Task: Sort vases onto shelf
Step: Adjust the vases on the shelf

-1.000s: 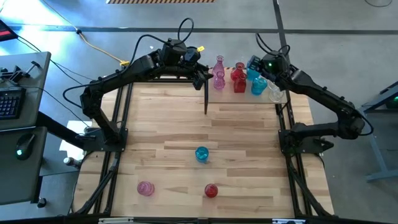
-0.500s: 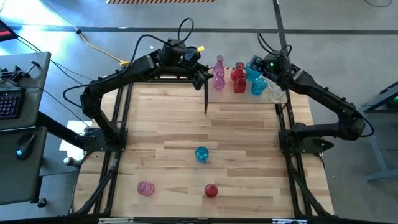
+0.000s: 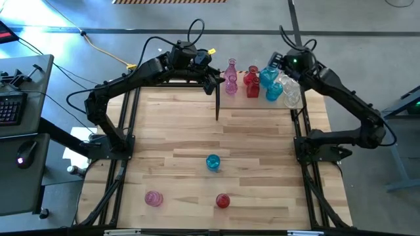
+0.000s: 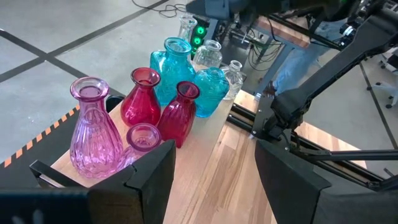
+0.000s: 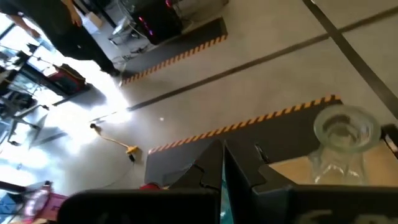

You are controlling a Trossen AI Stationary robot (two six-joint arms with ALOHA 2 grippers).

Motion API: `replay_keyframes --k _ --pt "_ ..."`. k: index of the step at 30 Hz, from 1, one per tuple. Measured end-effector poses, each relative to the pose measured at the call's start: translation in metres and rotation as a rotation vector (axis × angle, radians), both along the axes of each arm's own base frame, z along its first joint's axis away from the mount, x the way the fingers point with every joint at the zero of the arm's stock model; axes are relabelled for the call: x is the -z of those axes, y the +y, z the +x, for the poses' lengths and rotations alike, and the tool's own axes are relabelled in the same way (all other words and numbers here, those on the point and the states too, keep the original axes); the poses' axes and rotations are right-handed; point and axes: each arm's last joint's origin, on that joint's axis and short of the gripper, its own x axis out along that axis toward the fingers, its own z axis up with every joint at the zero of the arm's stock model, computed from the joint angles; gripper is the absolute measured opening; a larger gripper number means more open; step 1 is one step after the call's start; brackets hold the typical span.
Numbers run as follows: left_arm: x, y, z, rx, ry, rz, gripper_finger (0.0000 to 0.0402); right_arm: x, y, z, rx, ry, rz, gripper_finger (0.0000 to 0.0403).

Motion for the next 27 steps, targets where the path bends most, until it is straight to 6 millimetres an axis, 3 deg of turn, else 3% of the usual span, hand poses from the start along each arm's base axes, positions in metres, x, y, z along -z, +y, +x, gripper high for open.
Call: replay_keyframes --k 6,16,27 --pt "0.0 0.0 0.0 0.0 0.0 0.0 0.0211 -0.005 0.001 0.002 -0.045 -0.013 0.007 0.0" --pt "0.0 0.0 0.0 -0.001 -0.001 0.0 0.0211 0.018 -0.009 0.042 -0.157 -0.003 0.089 0.0" --pt "0.002 0.0 -0.001 0.006 0.026 0.005 0.0211 0.02 -0.011 0.045 -0.154 -0.03 0.1 0.0"
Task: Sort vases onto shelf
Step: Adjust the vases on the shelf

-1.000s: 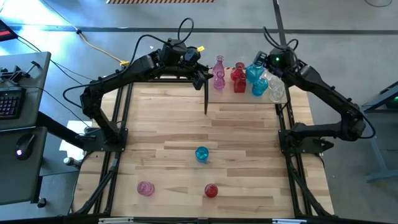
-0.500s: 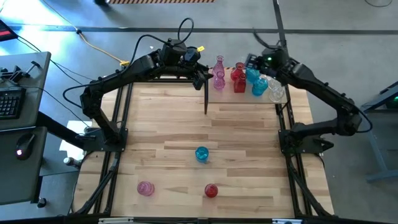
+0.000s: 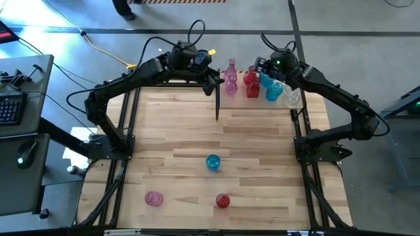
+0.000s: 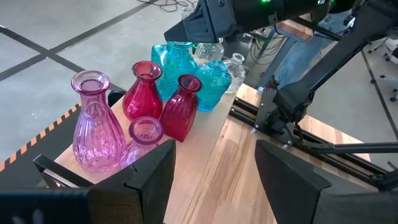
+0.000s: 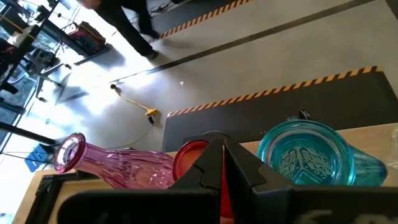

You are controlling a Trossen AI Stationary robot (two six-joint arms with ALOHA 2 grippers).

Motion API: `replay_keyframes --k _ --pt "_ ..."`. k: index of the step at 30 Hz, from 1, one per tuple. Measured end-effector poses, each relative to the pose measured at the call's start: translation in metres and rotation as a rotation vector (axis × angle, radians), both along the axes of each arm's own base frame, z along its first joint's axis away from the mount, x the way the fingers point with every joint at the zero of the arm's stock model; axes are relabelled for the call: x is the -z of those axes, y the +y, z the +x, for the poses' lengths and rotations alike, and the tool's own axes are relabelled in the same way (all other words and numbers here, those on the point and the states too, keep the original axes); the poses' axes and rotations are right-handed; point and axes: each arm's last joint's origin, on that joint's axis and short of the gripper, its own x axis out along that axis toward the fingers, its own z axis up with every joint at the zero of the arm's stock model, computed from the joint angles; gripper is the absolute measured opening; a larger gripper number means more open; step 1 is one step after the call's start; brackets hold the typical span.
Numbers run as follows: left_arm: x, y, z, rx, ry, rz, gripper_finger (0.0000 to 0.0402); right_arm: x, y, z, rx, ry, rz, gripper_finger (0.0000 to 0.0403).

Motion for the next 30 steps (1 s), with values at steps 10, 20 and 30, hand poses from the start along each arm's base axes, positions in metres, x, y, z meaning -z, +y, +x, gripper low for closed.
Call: replay_keyframes --k 10,20,30 --pt "-0.0001 0.0 0.0 0.001 0.0 0.001 0.0211 0.0048 0.0023 -0.003 0.018 0.033 0.048 0.0" --pt "-0.0001 0.0 0.0 0.001 -0.001 0.001 0.0211 0.0066 0.0021 -0.0057 0.042 0.063 0.054 0.0" --pt "-0.0001 0.0 0.0 0.001 -0.001 0.001 0.0211 0.0072 0.0023 -0.0067 0.058 0.079 0.051 0.0"
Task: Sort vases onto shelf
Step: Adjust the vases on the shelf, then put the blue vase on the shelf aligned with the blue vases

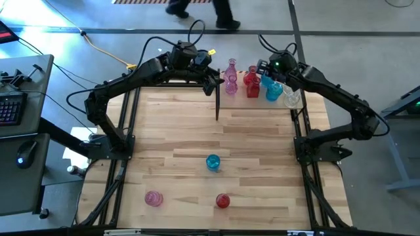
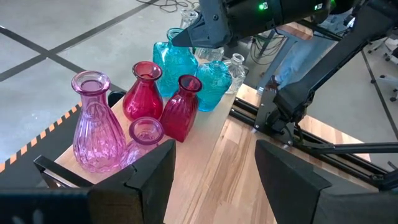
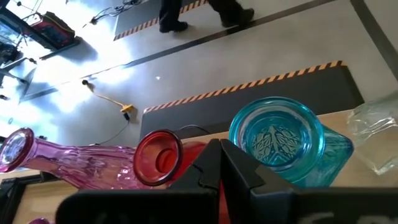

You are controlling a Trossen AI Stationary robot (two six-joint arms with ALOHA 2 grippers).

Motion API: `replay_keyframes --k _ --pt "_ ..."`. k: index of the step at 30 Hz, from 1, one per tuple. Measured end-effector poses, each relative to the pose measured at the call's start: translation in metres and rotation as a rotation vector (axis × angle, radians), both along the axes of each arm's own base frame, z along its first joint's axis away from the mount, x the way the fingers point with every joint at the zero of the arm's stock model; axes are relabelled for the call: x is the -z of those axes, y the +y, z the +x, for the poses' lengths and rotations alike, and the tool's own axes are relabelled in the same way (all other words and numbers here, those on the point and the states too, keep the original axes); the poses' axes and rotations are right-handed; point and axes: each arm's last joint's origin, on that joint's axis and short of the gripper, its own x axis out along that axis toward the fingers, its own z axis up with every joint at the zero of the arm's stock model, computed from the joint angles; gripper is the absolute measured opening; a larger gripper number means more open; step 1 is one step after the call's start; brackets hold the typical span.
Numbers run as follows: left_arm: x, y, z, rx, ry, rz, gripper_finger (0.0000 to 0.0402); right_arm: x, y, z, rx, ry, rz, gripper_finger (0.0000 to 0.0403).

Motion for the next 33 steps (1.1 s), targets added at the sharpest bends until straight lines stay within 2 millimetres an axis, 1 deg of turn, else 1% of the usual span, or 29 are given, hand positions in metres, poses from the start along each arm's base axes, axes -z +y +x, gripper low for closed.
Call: replay_keyframes --k 14,17,21,26,29,33 --pt "0.0 0.0 0.0 0.0 0.0 0.0 0.0211 -0.002 0.0 -0.001 -0.009 0.023 -0.012 0.0" --pt "0.0 0.0 0.0 0.0 0.001 -0.001 0.0211 -0.011 0.001 -0.001 -0.024 0.019 -0.039 0.0" --pt "0.0 0.0 0.0 0.0 0.003 -0.001 0.0211 -0.031 0.001 -0.002 -0.054 0.009 -0.092 0.0" --pt "0.001 0.001 -0.001 -0.003 0.014 -0.007 0.0211 -0.052 0.006 -0.004 -0.159 0.004 -0.113 0.0" --pt "0.002 0.002 -0.002 -0.008 0.025 -0.012 0.0211 -0.059 0.01 -0.006 -0.215 0.011 -0.101 0.0" --pt "0.002 0.002 -0.002 -0.009 0.026 -0.012 0.0211 -0.062 0.014 -0.007 -0.294 0.016 -0.062 0.0"
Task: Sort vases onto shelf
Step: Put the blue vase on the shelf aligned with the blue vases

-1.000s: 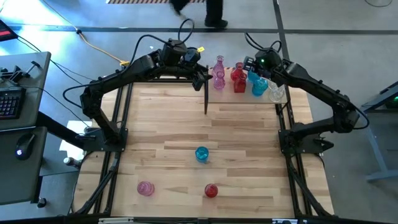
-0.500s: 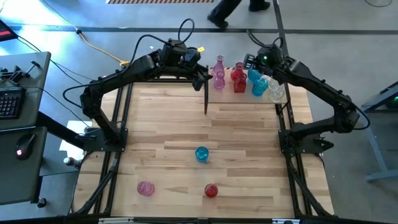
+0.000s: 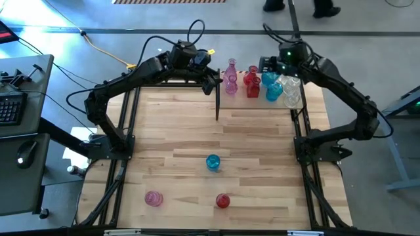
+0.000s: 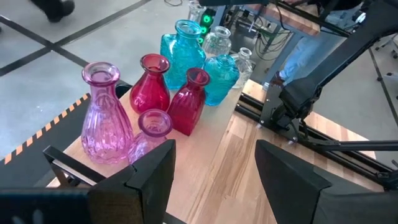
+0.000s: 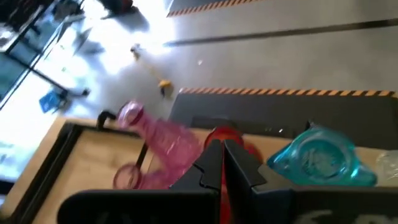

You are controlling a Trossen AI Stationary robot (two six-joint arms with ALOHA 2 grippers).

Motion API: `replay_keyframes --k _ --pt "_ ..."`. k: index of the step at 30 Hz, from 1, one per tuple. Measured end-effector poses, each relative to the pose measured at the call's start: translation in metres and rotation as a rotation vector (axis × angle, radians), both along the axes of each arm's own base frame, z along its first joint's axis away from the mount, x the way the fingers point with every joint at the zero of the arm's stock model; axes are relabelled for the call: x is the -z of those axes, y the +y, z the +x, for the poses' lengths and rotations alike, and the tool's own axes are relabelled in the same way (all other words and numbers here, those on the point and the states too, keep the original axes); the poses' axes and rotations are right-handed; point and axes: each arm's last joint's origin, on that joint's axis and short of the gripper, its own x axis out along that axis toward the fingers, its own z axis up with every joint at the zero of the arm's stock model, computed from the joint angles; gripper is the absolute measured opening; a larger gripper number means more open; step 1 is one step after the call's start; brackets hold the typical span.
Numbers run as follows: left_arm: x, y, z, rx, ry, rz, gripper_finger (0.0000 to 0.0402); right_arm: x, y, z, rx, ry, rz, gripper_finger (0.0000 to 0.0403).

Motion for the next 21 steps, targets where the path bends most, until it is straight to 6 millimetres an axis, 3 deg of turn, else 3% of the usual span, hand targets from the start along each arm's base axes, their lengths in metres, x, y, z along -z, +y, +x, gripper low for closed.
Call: replay_keyframes --k 13,21 --pt "0.0 0.0 0.0 -0.006 -0.002 -0.015 0.0211 0.005 0.016 0.007 -0.382 0.071 0.065 0.0004" --pt "0.01 -0.005 -0.005 -0.023 0.095 -0.106 0.0211 0.006 0.025 0.012 -0.515 0.143 0.004 0.006"
